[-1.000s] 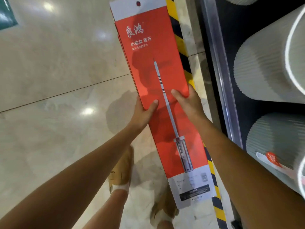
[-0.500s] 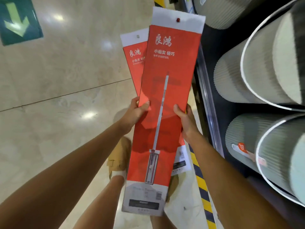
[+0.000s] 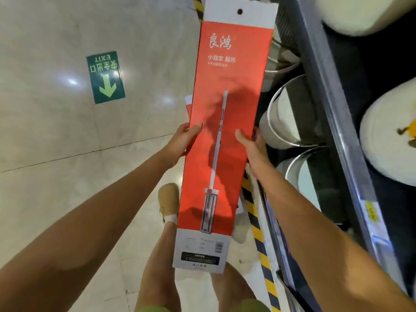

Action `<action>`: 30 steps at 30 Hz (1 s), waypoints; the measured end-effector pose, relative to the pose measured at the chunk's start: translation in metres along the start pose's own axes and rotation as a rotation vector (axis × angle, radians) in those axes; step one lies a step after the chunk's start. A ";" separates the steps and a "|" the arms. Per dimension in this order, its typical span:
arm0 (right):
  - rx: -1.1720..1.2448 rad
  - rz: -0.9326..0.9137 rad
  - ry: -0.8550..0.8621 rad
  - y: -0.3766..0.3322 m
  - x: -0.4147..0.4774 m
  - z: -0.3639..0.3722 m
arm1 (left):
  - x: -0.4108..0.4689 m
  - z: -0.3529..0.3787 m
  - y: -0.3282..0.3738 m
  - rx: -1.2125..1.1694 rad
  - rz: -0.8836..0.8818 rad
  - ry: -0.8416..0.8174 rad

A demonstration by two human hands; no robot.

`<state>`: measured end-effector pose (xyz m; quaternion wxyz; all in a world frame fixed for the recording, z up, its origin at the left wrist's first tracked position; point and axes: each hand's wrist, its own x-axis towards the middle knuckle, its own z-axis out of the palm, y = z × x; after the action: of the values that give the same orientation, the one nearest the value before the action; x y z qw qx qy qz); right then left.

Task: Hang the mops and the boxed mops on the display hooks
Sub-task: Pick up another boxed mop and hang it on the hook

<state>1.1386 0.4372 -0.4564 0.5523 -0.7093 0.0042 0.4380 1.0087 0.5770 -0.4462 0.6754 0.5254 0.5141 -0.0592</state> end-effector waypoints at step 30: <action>0.081 -0.556 -0.022 -0.152 -0.563 -0.032 | -0.564 -0.038 0.090 -0.155 0.873 -0.149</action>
<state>0.8858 0.2023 0.0148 0.6792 -0.6558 -0.1788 0.2768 0.7785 0.3861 0.0420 0.7095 0.6354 0.1970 0.2323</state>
